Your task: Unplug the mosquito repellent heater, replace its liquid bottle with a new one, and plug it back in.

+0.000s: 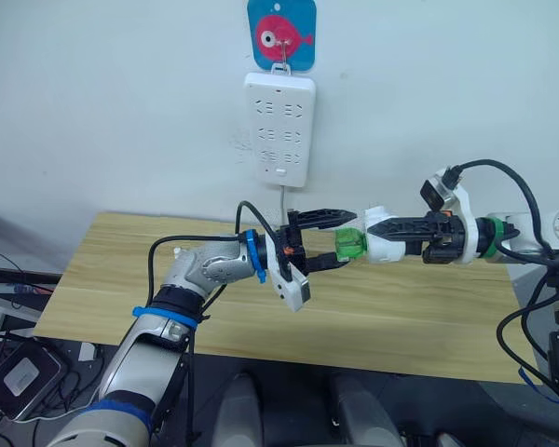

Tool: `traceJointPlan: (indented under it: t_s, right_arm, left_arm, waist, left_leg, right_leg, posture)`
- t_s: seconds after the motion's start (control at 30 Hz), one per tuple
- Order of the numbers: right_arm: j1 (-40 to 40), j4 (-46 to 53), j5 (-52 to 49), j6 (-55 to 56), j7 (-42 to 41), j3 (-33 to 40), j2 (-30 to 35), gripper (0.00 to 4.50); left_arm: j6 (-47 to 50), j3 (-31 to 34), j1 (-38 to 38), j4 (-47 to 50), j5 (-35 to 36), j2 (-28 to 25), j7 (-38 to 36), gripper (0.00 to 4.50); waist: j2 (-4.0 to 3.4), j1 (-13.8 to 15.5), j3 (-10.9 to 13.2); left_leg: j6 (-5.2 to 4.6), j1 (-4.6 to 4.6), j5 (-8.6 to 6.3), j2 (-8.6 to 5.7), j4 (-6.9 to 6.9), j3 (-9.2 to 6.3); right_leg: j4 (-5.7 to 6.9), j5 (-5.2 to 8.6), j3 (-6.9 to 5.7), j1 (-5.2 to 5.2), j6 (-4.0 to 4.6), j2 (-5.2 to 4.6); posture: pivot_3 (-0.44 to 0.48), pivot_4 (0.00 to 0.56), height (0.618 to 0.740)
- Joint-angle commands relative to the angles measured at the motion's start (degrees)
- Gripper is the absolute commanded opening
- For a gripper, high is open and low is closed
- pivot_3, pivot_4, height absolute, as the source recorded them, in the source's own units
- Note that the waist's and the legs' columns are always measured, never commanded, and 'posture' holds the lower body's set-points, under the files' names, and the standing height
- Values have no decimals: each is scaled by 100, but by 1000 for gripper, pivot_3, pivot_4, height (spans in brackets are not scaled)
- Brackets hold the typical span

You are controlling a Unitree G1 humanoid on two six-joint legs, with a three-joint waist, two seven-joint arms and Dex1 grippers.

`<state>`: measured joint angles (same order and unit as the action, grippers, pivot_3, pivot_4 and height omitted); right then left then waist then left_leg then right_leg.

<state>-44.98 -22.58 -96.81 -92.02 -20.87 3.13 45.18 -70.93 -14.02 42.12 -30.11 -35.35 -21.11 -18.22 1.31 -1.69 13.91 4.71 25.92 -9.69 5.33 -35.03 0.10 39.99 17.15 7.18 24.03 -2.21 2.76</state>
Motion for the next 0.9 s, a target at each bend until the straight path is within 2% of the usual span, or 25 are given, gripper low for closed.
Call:
traceJointPlan:
  t_s: [0.03, 0.13, 0.27, 0.37, 0.5, 0.57, 0.63, 0.7, 0.73, 0.77, 0.8, 0.9]
  right_arm:
    - [-10, 122, -334, -48, 60, 124, 69, 3026]
    - [0, 116, -408, -43, 122, 115, 77, 3026]
    - [4, 120, -481, -6, 198, 101, 56, 3026]
    - [11, 123, -557, 18, 254, 82, 64, 3026]
    - [17, 164, -544, 4, 253, 71, 95, 3026]
    - [23, 222, -419, -33, 151, 87, 130, 3026]
    - [28, 248, -355, -47, 61, 96, 160, 3026]
    - [82, 375, -249, -48, -147, 32, 277, 3026]
    - [125, 467, -186, -48, -272, -23, 358, 3026]
    - [165, 567, -114, -48, -387, -74, 424, 3026]
    - [187, 629, -50, -48, -483, -108, 465, 3026]
    - [379, 1118, 482, -47, -790, -152, 506, 3026]
  left_arm:
    - [-166, -91, 55, 96, -39, -88, 299, 4297]
    - [-251, -160, 25, 160, -43, -146, 434, 3626]
    - [-274, -284, 0, 191, -5, -210, 501, 2367]
    - [-217, -384, 7, 90, 192, -227, 476, 2261]
    - [-282, -1093, -13, 148, 1505, -350, 15, 2261]
    - [1068, -1626, -289, 948, 3291, -443, -1050, 2261]
    - [2358, -1844, -514, 1759, 4619, -542, -1879, 2261]
    - [5241, -1835, -712, 3081, 6892, -786, -2413, 2261]
    - [6642, -1740, -698, 3575, 7996, -931, -2483, 2261]
    - [7665, -1607, -660, 3841, 8752, -1021, -2451, 2261]
    - [8288, -1462, -624, 3978, 9147, -1065, -2398, 2261]
    - [11430, -969, -281, 3033, 12611, -1170, -1249, 2261]
  waist:
    - [0, -2, 0]
    - [0, -3, 0]
    - [-1, -3, 0]
    - [-1, -3, -1]
    - [-1, -12, 0]
    - [-2, -19, -1]
    - [-4, -17, -1]
    - [-6, -26, 2]
    - [-9, -19, 4]
    - [-9, -14, 6]
    - [-10, -14, 6]
    - [-9, -28, 7]
  left_leg:
    - [0, 0, 0, 0, 0, 0]
    - [0, 0, 0, 1, 0, -1]
    - [0, 0, 0, 1, 0, -1]
    - [0, 0, 0, 1, 0, -1]
    - [0, 0, 0, 1, -1, -1]
    - [0, -1, 0, 2, -1, -2]
    - [0, 0, 0, 2, 1, -2]
    - [0, 2, 0, 3, 0, -10]
    - [0, 3, 0, 4, 0, -15]
    - [0, 2, 1, 3, -2, -21]
    - [0, 2, 1, 4, -8, -34]
    - [-1, -8, 1, 3, -20, -58]
  right_leg:
    - [0, 0, 0, 0, 0, 0]
    - [1, 0, -1, 0, 0, 0]
    - [1, 0, -1, 0, 0, 0]
    - [2, 0, -2, 0, 0, 0]
    - [3, 0, -2, 0, 0, 0]
    - [6, 0, -3, 0, 0, 0]
    - [8, 0, -3, 0, 0, -1]
    - [10, 0, -11, 1, 0, 1]
    - [15, 0, -13, 1, 1, 1]
    - [20, 1, -18, 1, 1, 1]
    - [29, 2, -26, 0, 0, 4]
    - [33, 19, -42, -18, -25, 10]
  posture:
    - [-22, 239, 740]
    - [-22, 239, 740]
    - [-22, 239, 740]
    - [-22, 239, 740]
    - [-23, 247, 740]
    - [-21, 249, 740]
    - [-20, 250, 740]
    - [-20, 250, 740]
    - [-20, 250, 740]
    - [-20, 250, 740]
    - [-20, 250, 740]
    - [-16, 252, 740]
